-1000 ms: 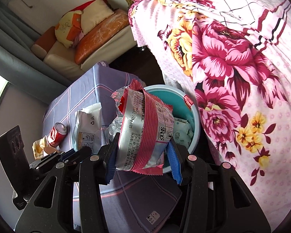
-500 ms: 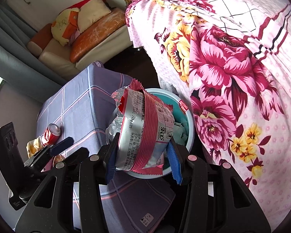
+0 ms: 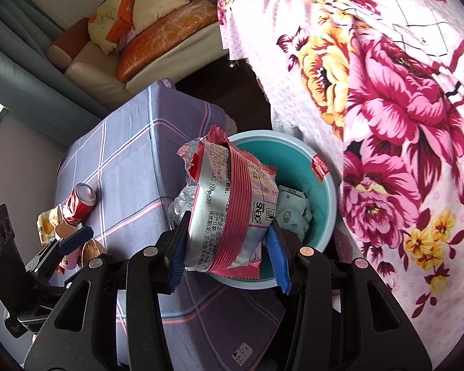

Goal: Collect trash
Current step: 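Carry both wrappers over the teal bin and open both tools to drop them, then withdraw both open tools from the bin toward the bowl and cup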

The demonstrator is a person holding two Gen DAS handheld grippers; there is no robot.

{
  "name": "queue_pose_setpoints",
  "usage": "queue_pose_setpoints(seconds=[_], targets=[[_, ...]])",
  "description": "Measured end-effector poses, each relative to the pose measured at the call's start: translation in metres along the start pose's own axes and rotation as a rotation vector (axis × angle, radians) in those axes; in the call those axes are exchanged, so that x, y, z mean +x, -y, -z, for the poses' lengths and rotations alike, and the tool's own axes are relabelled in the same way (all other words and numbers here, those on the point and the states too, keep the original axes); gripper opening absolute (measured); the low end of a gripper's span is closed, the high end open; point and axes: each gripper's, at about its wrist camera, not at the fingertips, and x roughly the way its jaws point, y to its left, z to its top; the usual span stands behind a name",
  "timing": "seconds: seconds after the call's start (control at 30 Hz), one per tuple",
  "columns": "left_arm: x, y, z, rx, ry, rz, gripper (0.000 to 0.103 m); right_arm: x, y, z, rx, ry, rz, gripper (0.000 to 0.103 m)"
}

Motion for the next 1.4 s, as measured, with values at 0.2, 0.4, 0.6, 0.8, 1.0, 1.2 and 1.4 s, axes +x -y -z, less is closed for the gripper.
queue_pose_setpoints(seconds=[0.2,0.4,0.6,0.8,1.0,1.2,1.4], targets=[[-0.005,-0.016,0.007,-0.004,0.005,-0.025,0.094,0.016,-0.009,0.0,-0.016,-0.032,0.019,0.045],[-0.004,-0.031,0.009,-0.02,0.0,-0.026,0.094,0.028,-0.006,0.002,0.021,-0.056,0.037,0.071],[-0.005,-0.037,0.01,-0.035,0.0,-0.011,0.094,0.023,-0.005,0.004,0.03,-0.047,0.06,0.075],[-0.012,-0.039,0.017,-0.031,0.004,0.0,0.094,0.017,-0.01,0.01,0.035,-0.059,0.068,0.078],[-0.025,-0.044,0.026,-0.029,0.012,-0.003,0.094,0.014,-0.029,0.021,0.015,-0.07,0.065,0.079],[-0.043,-0.063,0.039,-0.053,0.024,-0.016,0.094,0.012,-0.057,0.032,-0.03,-0.076,0.05,0.079],[-0.067,-0.09,0.056,-0.082,0.051,-0.041,0.095,0.017,-0.091,0.045,-0.082,-0.096,0.033,0.079]])
